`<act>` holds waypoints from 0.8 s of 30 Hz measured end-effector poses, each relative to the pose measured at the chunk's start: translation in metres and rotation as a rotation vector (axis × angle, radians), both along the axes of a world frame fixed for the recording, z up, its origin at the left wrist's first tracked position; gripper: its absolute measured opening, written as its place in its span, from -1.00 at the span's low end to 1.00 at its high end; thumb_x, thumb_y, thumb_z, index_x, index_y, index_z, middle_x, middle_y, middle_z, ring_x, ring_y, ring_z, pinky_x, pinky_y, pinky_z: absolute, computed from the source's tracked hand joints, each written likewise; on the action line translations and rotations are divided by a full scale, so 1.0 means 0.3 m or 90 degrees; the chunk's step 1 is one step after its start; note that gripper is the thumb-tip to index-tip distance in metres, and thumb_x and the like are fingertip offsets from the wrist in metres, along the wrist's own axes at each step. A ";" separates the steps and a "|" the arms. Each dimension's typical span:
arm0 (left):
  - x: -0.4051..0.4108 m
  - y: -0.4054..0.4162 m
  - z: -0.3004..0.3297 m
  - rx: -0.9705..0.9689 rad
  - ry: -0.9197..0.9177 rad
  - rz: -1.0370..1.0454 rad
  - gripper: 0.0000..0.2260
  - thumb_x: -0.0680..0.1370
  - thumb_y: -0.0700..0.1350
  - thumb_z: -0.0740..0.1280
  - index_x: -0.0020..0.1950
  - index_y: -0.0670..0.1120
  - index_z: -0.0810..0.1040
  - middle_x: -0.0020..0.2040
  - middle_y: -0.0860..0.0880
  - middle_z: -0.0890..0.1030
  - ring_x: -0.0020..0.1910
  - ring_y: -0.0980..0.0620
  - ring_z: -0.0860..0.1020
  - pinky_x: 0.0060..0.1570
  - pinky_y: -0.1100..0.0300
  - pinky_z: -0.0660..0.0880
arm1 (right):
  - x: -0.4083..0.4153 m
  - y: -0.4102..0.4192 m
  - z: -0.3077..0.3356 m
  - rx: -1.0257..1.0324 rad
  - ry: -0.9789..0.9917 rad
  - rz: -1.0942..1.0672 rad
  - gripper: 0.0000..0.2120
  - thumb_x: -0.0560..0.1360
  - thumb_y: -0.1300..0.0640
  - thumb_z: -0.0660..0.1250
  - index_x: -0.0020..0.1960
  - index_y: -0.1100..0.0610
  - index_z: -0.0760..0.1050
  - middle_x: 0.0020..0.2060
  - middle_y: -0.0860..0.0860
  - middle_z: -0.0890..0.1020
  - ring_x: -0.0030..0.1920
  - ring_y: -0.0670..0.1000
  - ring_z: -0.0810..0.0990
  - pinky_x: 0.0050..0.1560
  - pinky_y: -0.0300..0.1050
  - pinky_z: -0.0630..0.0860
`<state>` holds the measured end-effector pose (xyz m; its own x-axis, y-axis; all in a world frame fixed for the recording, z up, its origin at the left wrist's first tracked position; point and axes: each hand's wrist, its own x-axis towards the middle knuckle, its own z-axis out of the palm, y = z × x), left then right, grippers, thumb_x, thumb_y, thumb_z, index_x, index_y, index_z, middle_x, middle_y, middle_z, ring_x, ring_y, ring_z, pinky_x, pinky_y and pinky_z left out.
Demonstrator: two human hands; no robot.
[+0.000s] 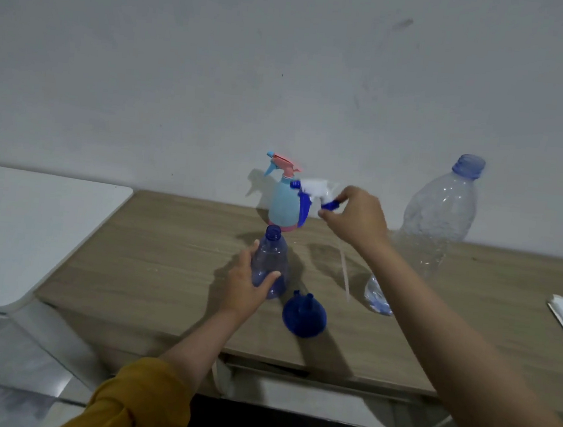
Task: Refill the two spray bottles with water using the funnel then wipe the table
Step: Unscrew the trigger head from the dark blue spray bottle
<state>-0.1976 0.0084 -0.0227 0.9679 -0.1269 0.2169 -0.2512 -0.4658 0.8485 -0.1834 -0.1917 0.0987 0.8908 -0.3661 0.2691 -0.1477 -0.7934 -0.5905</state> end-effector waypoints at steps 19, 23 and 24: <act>0.032 0.010 -0.050 0.068 -0.022 0.017 -0.36 0.41 0.16 0.42 0.41 0.11 0.21 0.29 0.07 0.48 0.18 0.19 0.48 0.02 0.24 0.53 | -0.052 -0.068 -0.391 -0.100 0.354 -0.040 -0.76 0.46 0.10 0.37 0.02 0.25 0.52 -0.14 0.12 0.59 -0.10 0.12 0.58 -0.21 -0.07 0.47; 0.029 0.007 -0.048 0.046 -0.022 0.013 -0.37 0.43 0.08 0.43 0.42 0.04 0.24 0.30 0.05 0.48 0.15 0.24 0.44 0.00 0.35 0.42 | -0.072 -0.022 -0.348 -0.111 0.233 0.049 -0.69 0.48 -0.06 0.34 0.04 0.17 0.50 -0.16 0.08 0.59 -0.08 0.11 0.59 -0.22 -0.10 0.44; 0.027 0.006 -0.045 0.044 -0.026 0.014 -0.37 0.43 0.08 0.44 0.41 0.04 0.24 0.30 0.04 0.49 0.16 0.22 0.46 -0.01 0.38 0.41 | -0.082 -0.005 -0.340 -0.076 0.214 0.098 -0.68 0.47 -0.10 0.35 0.06 0.13 0.51 -0.17 0.04 0.60 -0.11 0.08 0.59 -0.21 -0.10 0.46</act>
